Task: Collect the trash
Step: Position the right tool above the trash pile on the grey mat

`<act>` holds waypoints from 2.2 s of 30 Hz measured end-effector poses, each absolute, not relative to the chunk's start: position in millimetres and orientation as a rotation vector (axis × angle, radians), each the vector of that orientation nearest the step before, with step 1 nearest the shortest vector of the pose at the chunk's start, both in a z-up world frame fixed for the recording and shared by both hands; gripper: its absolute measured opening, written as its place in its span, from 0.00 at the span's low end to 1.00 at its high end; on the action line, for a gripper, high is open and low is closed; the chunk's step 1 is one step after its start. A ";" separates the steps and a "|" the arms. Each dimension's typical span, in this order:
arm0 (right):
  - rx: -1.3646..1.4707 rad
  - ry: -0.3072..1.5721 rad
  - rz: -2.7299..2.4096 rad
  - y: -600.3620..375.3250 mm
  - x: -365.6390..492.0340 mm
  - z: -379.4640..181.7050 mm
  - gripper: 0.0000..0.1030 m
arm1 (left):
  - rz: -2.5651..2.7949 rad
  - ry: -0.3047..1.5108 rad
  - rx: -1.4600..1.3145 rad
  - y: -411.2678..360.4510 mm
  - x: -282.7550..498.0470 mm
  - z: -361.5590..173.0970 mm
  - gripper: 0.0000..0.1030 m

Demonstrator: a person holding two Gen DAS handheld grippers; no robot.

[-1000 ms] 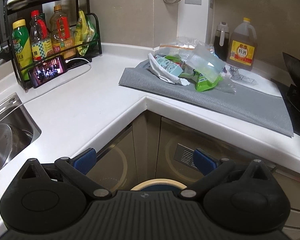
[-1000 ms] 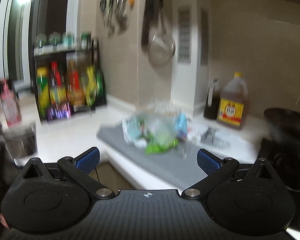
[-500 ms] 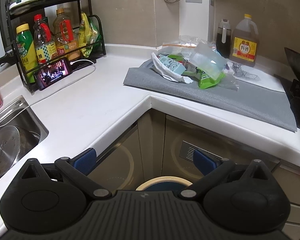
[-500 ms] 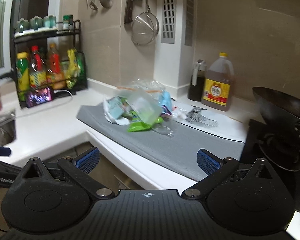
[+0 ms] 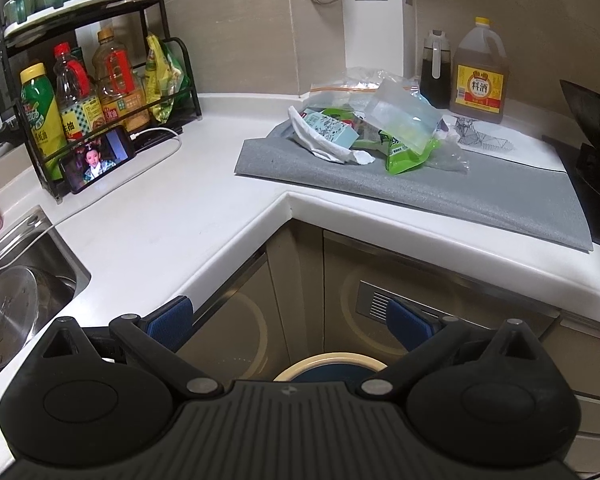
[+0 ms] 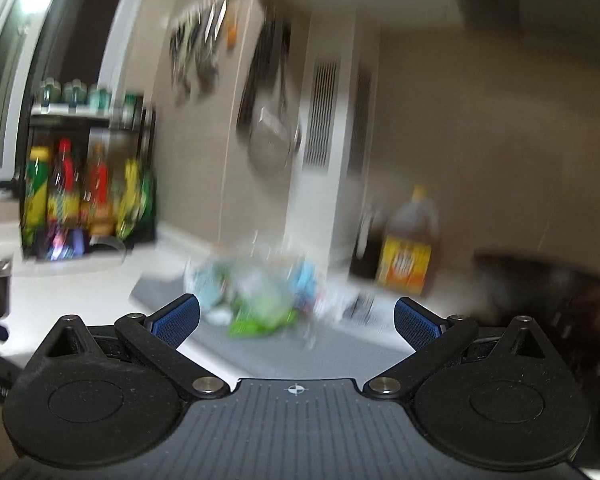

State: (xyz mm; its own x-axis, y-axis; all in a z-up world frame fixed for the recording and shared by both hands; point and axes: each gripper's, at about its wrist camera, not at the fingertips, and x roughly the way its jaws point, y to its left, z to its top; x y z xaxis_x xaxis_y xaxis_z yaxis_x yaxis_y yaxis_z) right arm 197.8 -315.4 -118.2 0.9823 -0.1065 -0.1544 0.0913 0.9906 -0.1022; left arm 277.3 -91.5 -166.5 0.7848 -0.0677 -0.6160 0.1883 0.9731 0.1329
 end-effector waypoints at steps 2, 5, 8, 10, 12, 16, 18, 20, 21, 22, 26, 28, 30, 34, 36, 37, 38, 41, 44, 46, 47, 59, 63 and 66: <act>-0.080 0.199 -0.094 -316.3 202.4 -116.1 1.00 | -0.145 0.651 0.187 -92.4 277.8 -165.8 1.00; -0.006 0.307 -0.065 -323.0 213.3 -119.2 1.00 | -0.143 0.646 0.190 -93.0 277.7 -165.4 1.00; -0.031 0.319 -0.091 -318.9 213.1 -125.4 1.00 | -0.139 0.655 0.198 -94.4 278.2 -166.0 1.00; -0.047 0.314 -0.087 -316.0 211.5 -127.7 1.00 | -0.141 0.654 0.196 -95.3 279.3 -165.5 1.00; -0.010 0.310 -0.045 -317.0 209.0 -128.3 1.00 | -0.137 0.645 0.202 -95.4 278.4 -165.5 1.00; 0.045 0.253 -0.031 -323.5 202.3 -123.4 1.00 | -0.115 0.576 0.226 -96.4 272.8 -162.4 1.00; 0.028 0.121 -0.060 -323.4 188.6 -118.5 1.00 | -0.124 0.532 0.222 -96.0 269.0 -157.2 1.00; 0.028 0.055 -0.045 -323.6 183.4 -116.9 1.00 | -0.129 0.523 0.217 -96.9 267.7 -153.2 1.00; 0.072 0.084 0.001 -328.0 188.3 -118.1 1.00 | -0.138 0.522 0.217 -98.0 267.0 -152.4 1.00; 0.134 0.167 0.051 -332.9 196.2 -122.2 1.00 | -0.148 0.524 0.221 -98.9 266.1 -152.0 1.00; 0.158 0.450 0.076 -334.5 226.5 -147.8 1.00 | -0.149 0.527 0.272 -104.4 260.6 -155.3 1.00; 0.069 0.368 -0.029 -327.5 220.9 -153.1 1.00 | -0.151 0.537 0.287 -104.4 260.1 -158.2 1.00; -0.029 0.332 -0.057 -319.9 220.1 -152.4 1.00 | -0.163 0.570 0.269 -102.2 262.4 -158.8 1.00; -0.017 0.300 0.007 -323.3 219.7 -140.5 1.00 | -0.167 0.580 0.221 -95.3 264.1 -156.7 1.00; 0.111 0.435 0.068 -336.7 234.9 -145.0 1.00 | -0.152 0.537 0.231 -94.6 261.4 -156.1 1.00; 0.173 0.532 0.116 -342.7 242.5 -153.5 1.00 | -0.133 0.517 0.245 -95.1 260.3 -156.3 1.00; 0.197 0.606 0.136 -343.0 248.6 -162.8 1.00 | -0.106 0.506 0.261 -95.4 259.9 -157.5 1.00; 0.112 0.577 0.071 -334.3 250.3 -177.3 1.00 | -0.055 0.545 0.297 -95.1 266.7 -162.7 1.00; 0.056 0.513 0.041 -327.1 253.8 -175.1 1.00 | -0.082 0.604 0.272 -89.2 273.6 -164.2 1.00; 0.057 0.513 0.048 -325.8 259.8 -174.8 1.00 | -0.085 0.601 0.255 -86.0 275.4 -162.2 1.00; 0.062 0.514 0.052 -325.2 263.2 -175.2 1.00 | -0.083 0.597 0.250 -85.0 276.2 -161.2 1.00; 0.155 0.571 0.061 -329.8 297.4 -186.7 1.00 | -0.041 0.644 0.186 -67.6 298.2 -164.8 1.00; 0.144 0.514 0.001 -337.3 299.7 -170.1 1.00 | -0.030 0.658 0.184 -66.5 303.0 -167.5 1.00; 0.176 0.453 -0.016 -347.9 296.9 -156.6 1.00 | -0.032 0.660 0.177 -66.3 304.1 -167.8 1.00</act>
State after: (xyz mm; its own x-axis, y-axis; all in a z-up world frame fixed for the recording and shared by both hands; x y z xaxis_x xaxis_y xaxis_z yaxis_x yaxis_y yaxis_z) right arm 296.9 -347.9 -156.6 0.8991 0.0239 -0.4372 0.0544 0.9847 0.1657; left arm 304.1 -66.3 -167.8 0.7899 0.0264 -0.6127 0.0862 0.9844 0.1535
